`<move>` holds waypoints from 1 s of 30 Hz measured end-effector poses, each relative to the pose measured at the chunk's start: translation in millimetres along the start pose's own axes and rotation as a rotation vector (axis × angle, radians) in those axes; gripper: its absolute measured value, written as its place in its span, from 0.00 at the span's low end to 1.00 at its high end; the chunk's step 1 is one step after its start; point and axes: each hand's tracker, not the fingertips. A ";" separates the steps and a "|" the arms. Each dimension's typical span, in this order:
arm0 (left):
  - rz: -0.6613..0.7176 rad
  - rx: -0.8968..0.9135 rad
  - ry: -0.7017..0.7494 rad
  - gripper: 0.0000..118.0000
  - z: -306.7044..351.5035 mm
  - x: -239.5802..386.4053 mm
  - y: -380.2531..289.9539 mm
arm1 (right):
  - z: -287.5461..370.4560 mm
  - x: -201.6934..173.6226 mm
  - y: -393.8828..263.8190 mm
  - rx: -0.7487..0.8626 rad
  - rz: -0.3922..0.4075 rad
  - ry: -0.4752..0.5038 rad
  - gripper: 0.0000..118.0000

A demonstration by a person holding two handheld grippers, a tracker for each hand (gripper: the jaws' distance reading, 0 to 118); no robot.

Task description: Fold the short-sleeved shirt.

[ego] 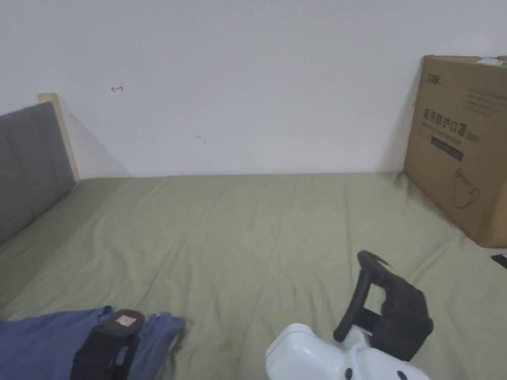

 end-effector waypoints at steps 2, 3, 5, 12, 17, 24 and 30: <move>-0.066 -0.001 -0.012 1.00 -1.4 9.9 5.7 | -3.3 2.5 0.4 -0.028 -0.066 0.042 1.00; -0.112 0.009 -0.023 1.00 0.4 19.2 6.2 | -5.5 7.0 0.2 -0.031 -0.155 0.036 1.00; -0.315 0.069 -0.037 1.00 7.0 43.6 3.6 | -10.3 25.3 -3.9 -0.041 -0.411 0.047 1.00; -1.381 0.263 0.079 1.00 23.6 95.8 -61.1 | -24.6 70.0 -56.4 -0.213 -1.056 -0.045 1.00; -1.421 0.175 0.029 1.00 23.4 93.0 -71.9 | -27.3 57.5 -89.2 -0.232 -1.203 -0.019 1.00; -1.289 0.177 -0.034 1.00 29.6 98.9 -57.2 | -19.4 58.4 -84.4 -0.128 -1.160 -0.047 1.00; -1.365 0.135 0.014 0.98 29.2 98.8 -59.6 | -14.8 58.8 -77.9 -0.112 -1.162 -0.027 0.89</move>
